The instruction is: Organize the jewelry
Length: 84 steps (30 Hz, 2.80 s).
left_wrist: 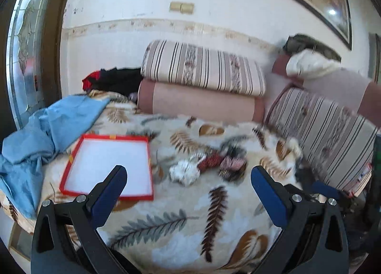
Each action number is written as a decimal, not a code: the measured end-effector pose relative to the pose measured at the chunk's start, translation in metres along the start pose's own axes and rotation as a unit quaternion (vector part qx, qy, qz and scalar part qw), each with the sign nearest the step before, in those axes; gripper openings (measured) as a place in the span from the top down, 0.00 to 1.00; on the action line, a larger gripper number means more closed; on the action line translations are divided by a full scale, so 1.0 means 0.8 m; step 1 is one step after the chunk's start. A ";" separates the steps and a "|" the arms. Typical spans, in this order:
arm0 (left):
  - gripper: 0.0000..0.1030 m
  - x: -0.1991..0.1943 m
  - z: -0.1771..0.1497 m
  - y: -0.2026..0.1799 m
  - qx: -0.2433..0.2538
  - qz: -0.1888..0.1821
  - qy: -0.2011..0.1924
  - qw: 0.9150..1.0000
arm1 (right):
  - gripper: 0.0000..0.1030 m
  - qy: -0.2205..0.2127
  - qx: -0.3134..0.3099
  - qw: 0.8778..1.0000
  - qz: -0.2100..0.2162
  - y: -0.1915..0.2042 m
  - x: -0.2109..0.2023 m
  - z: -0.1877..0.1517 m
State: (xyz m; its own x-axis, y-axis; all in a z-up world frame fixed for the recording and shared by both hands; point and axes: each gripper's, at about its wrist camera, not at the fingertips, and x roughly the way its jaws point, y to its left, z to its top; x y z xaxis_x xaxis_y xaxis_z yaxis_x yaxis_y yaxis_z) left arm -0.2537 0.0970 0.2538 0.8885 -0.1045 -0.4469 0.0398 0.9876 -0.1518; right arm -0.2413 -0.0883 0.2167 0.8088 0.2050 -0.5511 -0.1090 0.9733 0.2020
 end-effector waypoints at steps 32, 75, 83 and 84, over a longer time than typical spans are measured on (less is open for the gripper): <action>0.00 0.249 -0.092 0.003 0.049 0.089 0.104 0.989 | 0.11 0.071 0.051 0.993 -0.080 -0.103 0.210 -0.034; 0.00 0.315 -0.100 0.036 0.022 0.082 0.167 0.982 | 0.55 0.144 0.077 0.986 -0.033 -0.117 0.373 -0.012; 0.00 0.359 -0.075 0.036 0.025 0.059 0.193 0.979 | 0.59 0.143 0.100 0.984 -0.025 -0.129 0.365 -0.014; 0.00 0.369 -0.075 0.035 0.027 0.056 0.201 0.978 | 0.59 0.142 0.101 0.984 -0.024 -0.131 0.364 -0.013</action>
State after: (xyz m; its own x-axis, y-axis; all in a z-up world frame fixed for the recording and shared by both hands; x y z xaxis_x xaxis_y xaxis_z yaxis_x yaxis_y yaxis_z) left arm -0.0181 0.0869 0.0647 0.6371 -0.0218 -0.7705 -0.0145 0.9991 -0.0403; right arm -0.0006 -0.1293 0.0266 0.6125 0.2086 -0.7625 0.0659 0.9477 0.3122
